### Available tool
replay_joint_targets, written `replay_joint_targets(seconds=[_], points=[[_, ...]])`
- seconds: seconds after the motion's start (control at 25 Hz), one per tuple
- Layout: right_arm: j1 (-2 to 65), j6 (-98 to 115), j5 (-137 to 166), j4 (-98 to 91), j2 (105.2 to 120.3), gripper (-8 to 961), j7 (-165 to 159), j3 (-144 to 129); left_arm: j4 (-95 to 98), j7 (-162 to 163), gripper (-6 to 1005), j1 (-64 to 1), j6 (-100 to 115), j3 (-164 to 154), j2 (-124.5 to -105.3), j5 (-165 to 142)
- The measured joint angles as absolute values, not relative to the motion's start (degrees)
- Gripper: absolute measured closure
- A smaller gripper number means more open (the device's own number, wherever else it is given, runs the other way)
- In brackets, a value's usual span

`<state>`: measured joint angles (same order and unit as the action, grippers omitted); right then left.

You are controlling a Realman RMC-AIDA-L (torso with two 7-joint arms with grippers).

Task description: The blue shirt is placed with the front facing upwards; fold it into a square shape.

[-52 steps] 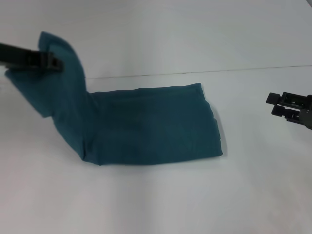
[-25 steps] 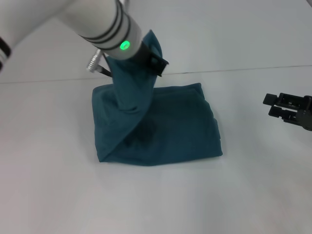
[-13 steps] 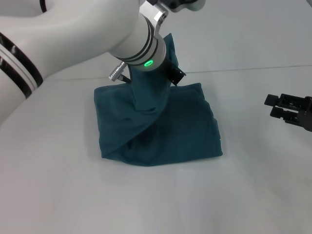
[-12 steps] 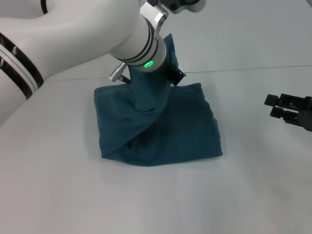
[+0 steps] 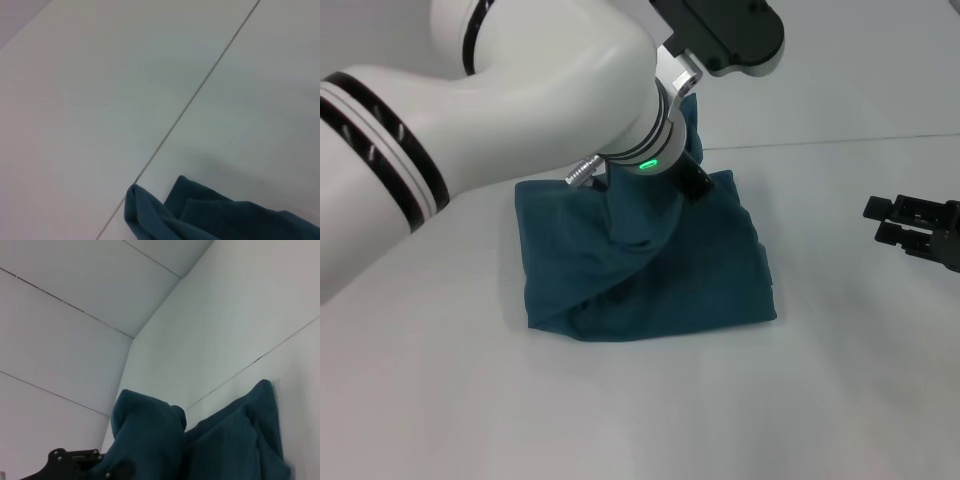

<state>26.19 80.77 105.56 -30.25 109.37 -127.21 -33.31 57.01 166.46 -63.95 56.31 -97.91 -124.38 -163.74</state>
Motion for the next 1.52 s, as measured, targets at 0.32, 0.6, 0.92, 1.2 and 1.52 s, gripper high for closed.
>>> replay_joint_targets(seconds=[0.32, 0.6, 0.92, 1.2, 1.52], points=[[26.14, 80.74, 105.61, -30.23, 109.41, 302, -127.18, -33.31, 54.1, 166.33, 865, -65.2, 54.78, -97.54, -124.39, -163.74], [26.28, 80.75, 105.65, -30.23, 109.39, 303, -127.2, -33.31, 53.5, 165.46, 865, -64.99, 52.84, -97.21, -124.36, -163.74], [26.28, 80.58, 105.65, -30.23, 109.22, 302, -127.18, -33.31, 56.9, 165.6, 753, -63.63, 52.55, -97.05, -124.37, -163.74], [26.22, 80.45, 105.65, -30.23, 109.06, 303, -127.28, -33.31, 67.21, 165.63, 587, -57.16, 52.68, -90.42, -124.44, -162.13], [26.35, 79.94, 105.65, -30.24, 109.07, 303, -127.35, -33.35, 68.53, 165.26, 547, -51.46, 56.23, -75.07, -124.11, -150.49]])
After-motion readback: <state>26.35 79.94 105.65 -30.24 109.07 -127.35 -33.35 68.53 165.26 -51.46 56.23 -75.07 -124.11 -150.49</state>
